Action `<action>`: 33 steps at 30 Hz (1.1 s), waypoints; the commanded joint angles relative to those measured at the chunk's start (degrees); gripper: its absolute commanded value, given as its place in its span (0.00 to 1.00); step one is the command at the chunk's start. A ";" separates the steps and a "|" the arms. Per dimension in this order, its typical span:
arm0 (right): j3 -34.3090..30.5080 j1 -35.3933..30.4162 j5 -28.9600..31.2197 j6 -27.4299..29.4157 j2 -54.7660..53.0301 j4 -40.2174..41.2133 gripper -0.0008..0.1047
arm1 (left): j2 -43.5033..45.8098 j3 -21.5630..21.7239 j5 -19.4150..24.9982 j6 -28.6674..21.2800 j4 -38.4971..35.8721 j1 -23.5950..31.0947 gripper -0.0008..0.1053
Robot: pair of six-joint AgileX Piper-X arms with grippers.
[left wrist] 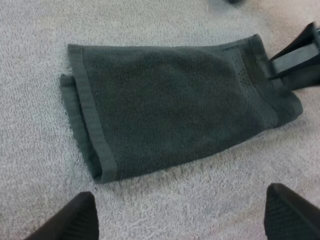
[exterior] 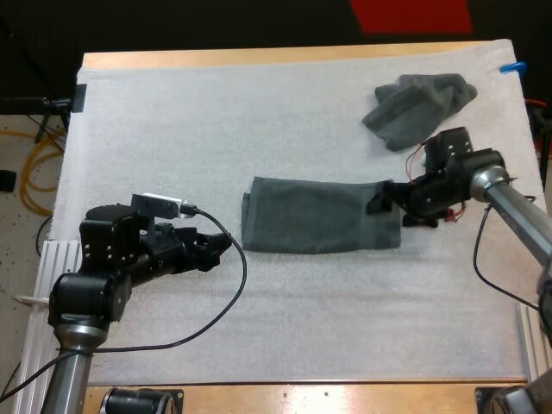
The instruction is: Pick towel from pile fold and stack
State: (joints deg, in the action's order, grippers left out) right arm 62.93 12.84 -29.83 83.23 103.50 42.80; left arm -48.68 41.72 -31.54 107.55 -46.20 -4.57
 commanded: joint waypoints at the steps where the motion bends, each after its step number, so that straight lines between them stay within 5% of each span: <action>1: 0.08 0.10 -2.78 -0.91 0.38 -1.54 0.75 | 0.33 0.53 -0.41 0.55 -0.20 0.10 0.63; 8: 0.08 4.13 -7.84 -3.63 4.06 -3.43 0.74 | 0.33 0.53 -0.41 0.55 -0.20 0.10 0.63; 10: 0.08 4.92 -7.29 -3.78 4.28 -3.43 0.66 | 0.33 0.53 -0.42 0.66 -0.20 0.10 0.63; 13: 0.08 5.48 -2.67 -4.83 4.27 -3.43 0.37 | 0.33 0.53 -1.80 0.61 -0.20 0.10 0.63; 15: 0.08 5.47 -0.12 -4.82 4.15 -3.10 0.07 | 0.33 0.53 -2.36 0.61 -0.20 0.10 0.63; 16: 0.08 5.47 0.61 -4.74 3.98 -2.93 0.01 | 0.33 0.53 -2.55 0.61 -0.20 0.10 0.63; 22: 0.08 5.33 16.70 2.69 -1.75 1.33 0.01 | 0.33 0.53 -3.52 0.61 -0.20 0.10 0.63; 27: 0.28 5.33 38.40 11.77 -8.52 7.83 0.01 | 0.33 0.53 -3.52 0.61 -0.20 0.10 0.63; 30: 0.28 5.33 44.79 14.40 -11.42 9.34 0.01 | 0.33 0.53 -3.52 0.61 -0.20 0.10 0.63; 33: 0.28 5.55 43.87 14.17 -12.68 9.39 0.01 | 0.33 0.53 -3.52 0.61 -0.20 0.10 0.63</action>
State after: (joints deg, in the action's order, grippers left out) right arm 63.07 18.48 12.69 96.80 91.32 51.62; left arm -48.68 41.72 -34.59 107.78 -46.20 -4.57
